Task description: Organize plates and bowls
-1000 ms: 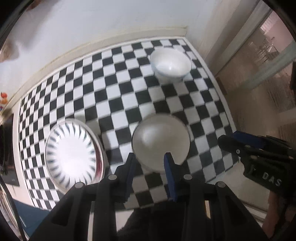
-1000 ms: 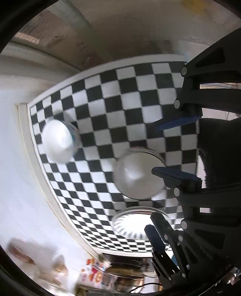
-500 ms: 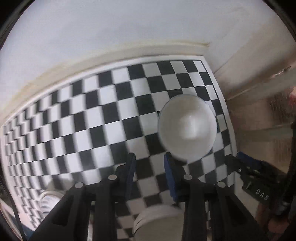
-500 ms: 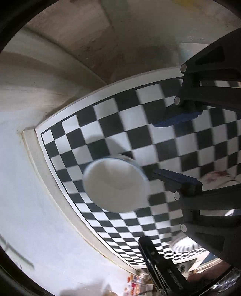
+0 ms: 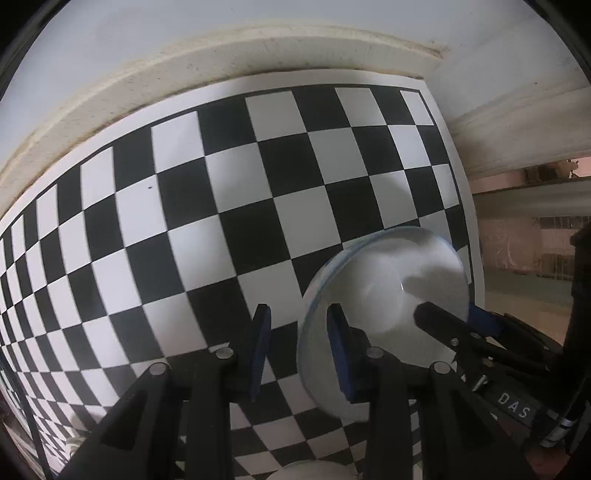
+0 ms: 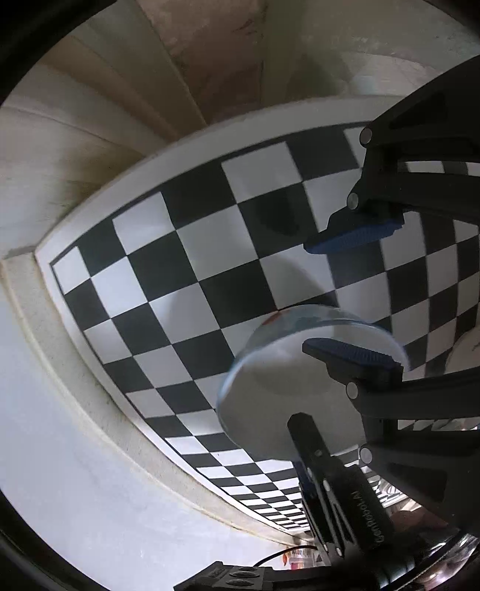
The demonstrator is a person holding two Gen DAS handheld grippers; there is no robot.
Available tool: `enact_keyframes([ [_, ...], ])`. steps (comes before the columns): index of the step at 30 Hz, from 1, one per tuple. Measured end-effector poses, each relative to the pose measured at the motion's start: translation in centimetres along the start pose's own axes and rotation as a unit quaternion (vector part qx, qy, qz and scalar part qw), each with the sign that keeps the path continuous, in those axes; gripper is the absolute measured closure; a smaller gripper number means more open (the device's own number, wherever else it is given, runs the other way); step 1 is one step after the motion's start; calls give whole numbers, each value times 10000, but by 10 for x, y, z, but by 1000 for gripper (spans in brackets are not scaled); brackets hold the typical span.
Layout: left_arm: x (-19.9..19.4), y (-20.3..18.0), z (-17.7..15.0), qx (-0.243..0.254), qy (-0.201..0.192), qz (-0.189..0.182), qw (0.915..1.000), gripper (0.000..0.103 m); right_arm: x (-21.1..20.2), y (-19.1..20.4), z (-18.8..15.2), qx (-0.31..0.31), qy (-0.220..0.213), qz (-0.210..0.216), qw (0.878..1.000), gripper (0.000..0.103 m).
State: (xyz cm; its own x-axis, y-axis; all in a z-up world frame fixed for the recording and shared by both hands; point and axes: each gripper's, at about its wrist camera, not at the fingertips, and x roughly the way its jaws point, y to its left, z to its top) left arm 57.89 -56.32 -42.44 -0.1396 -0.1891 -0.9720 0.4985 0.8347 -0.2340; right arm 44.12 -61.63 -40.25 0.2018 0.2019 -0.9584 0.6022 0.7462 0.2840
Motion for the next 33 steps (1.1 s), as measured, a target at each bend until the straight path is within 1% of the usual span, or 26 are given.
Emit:
enact_keyframes([
  [3,4,-2,1,102,-14,-15,9999,75,11,0,1,83,86,36,9999,54],
  [4,5,-3,1,143,-12,-22,9999,78,13,0,1,86,98,54,9999,55],
  [5,6,-5,0,172,-17,8,9998,83,15,1,1,82,120,34,9999,66],
  [6,6,-6,0,198,-15,9,9998,84,17,1,2,81,152,85,9998,75],
  [7,7,-7,0,251,-10,-11,9997,84,18,2,2,97,174,178,9996,78],
  [8,6,-9,1,295,-25,-21,9996,85,18,4,2,65,162,303,9994,86],
  [9,5,-11,0,340,-34,7,9994,85,18,7,2,50,169,262,9995,91],
  [10,5,-14,0,375,-29,43,9993,85,18,12,2,-16,150,122,9998,91],
  [12,4,-17,-3,428,-37,125,9990,85,18,16,-1,-64,129,22,9999,93],
  [18,-11,-19,-9,448,-151,94,9988,85,9,21,-9,-113,118,111,9998,93],
  [20,-15,-26,-8,484,-190,123,9986,85,3,23,-12,-152,70,104,9998,94],
  [23,-31,-33,-18,614,-339,196,9973,85,-11,29,-18,-224,-7,90,9997,94],
  [27,-45,-36,-31,661,-428,188,9967,85,-33,34,-31,-305,-128,70,9994,94],
  [30,-62,-44,-48,726,-542,199,9957,85,-45,45,-44,-369,-205,81,9991,94],
  [33,-74,-38,-62,702,-611,163,9955,85,-57,52,-61,-423,-252,112,9987,94],
])
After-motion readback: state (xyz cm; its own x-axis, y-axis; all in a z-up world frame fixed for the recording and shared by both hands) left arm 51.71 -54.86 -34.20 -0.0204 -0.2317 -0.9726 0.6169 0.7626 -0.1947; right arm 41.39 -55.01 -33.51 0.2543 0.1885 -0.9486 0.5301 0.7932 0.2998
